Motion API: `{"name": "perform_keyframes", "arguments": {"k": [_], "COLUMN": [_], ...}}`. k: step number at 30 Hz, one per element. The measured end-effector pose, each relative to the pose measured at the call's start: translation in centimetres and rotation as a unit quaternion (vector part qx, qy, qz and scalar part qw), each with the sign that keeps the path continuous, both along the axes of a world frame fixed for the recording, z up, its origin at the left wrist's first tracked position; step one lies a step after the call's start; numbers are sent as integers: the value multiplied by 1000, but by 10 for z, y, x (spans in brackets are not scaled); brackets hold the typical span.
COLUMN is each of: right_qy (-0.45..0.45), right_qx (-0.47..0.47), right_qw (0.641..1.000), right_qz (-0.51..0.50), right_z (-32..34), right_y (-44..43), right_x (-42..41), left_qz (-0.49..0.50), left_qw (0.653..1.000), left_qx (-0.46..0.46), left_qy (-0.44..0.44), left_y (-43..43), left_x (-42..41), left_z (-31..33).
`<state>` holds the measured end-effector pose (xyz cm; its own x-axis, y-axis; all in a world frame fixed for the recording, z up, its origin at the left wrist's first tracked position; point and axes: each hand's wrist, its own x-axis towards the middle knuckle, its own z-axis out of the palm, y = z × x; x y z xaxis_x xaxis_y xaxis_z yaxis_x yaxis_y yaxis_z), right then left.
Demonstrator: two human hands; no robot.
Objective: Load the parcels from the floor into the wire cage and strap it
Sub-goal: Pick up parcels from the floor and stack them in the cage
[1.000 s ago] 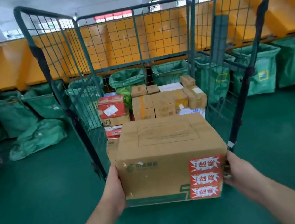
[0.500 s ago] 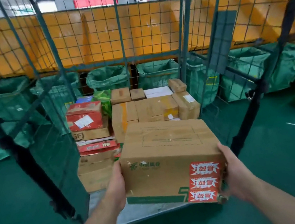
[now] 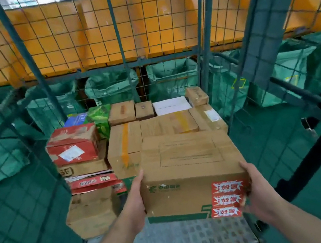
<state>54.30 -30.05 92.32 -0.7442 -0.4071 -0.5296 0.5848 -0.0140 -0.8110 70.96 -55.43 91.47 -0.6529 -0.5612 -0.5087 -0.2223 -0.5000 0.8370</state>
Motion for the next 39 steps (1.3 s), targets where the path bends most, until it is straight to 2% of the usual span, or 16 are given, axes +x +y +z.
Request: {"name": "perform_keyframes", "arguments": {"k": [4,8,14,17,21,25,28,31,39], "right_qy": [-13,-26,-38,-17,6,51,52,66,191], "right_qx": [-16,-17,-22,-15,39,73,44,-16,-27], "right_qw": [999,999,997,998,999,996,998,997,981], "right_qz": [34,36,60,57,-4,13,17,26,27], "right_z": [-18,-25,-38,-42,-47,-46,-48,-61,-92], "right_y": [-40,-85,-158,-187,-231,-281,-323,-354,-410], "right_x": [-75,-131,-199,-226,-266,-331,-391,-443,-594], "left_qz": [59,75,79,84,75,77,108,96,73], "left_qw": [998,995,995,995,996,996,993,991,987], "left_qx": [-12,-11,-17,-17,8,5,-37,-90,-146], "left_qy": [-29,-64,-56,-58,-44,-38,-32,-16,8], "left_y": [-26,-54,-109,-144,-193,-244,-278,-306,-363], "left_x": [-54,-93,-150,-185,-240,-306,-368,-424,-561], "left_z": [-1,-2,-7,-14,-25,-26,-27,-36,-77]}}
